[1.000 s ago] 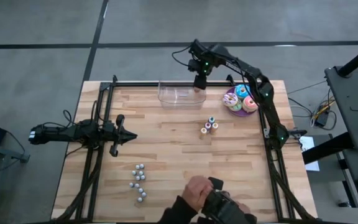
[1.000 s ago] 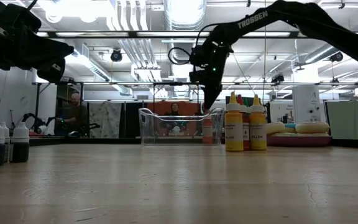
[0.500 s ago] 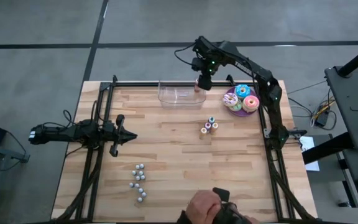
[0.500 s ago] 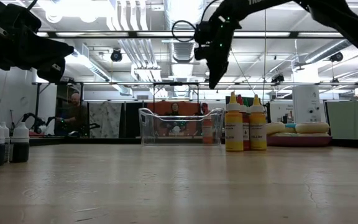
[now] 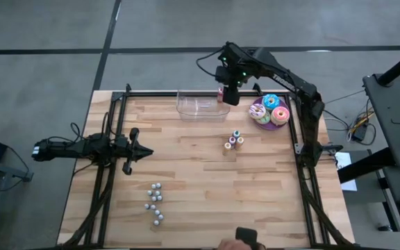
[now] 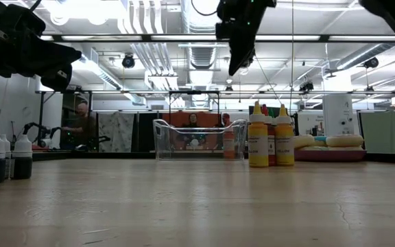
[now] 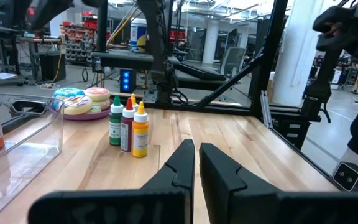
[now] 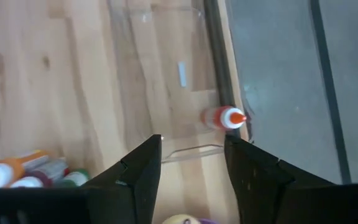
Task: Pick & Place food coloring
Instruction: Put the left large yellow food coloring bottle into the transparent bin
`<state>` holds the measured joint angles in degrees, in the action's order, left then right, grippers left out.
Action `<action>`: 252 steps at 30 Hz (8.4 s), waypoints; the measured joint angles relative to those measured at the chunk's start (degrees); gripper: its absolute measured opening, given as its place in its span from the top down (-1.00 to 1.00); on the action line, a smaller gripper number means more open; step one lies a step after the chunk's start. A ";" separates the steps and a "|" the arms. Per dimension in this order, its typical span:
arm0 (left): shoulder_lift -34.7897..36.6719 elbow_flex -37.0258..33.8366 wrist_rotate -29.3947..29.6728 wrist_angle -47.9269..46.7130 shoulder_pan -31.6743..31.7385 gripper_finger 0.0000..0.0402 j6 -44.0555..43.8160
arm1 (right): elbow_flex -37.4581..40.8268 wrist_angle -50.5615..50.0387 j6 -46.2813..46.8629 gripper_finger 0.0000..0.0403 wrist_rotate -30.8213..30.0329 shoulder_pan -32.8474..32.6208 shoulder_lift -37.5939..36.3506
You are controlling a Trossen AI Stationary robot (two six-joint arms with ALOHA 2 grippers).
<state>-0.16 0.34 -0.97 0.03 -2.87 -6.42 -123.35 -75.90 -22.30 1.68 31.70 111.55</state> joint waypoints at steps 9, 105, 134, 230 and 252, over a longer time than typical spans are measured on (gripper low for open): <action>0.00 0.00 0.00 0.00 -0.02 1.00 -0.02 | 17.12 10.99 7.30 0.16 0.12 -4.88 -11.80; 0.02 0.00 0.00 -0.02 0.00 1.00 0.00 | 38.60 16.16 -4.76 0.13 -0.46 -25.07 -14.69; 0.00 0.00 0.00 0.00 -0.02 1.00 0.00 | 40.46 14.14 -9.99 -0.29 -0.36 -25.18 -13.13; 0.01 0.00 0.00 0.01 0.00 1.00 0.00 | 11.34 3.22 3.70 0.47 -2.16 -14.49 -9.21; 0.02 0.01 0.00 0.02 -0.01 1.00 0.00 | 14.10 6.64 -2.22 0.47 -4.66 -0.26 -9.05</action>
<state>-0.15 0.35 -0.97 0.05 -2.88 -6.42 -109.25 -69.26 -24.52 -2.98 31.45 102.50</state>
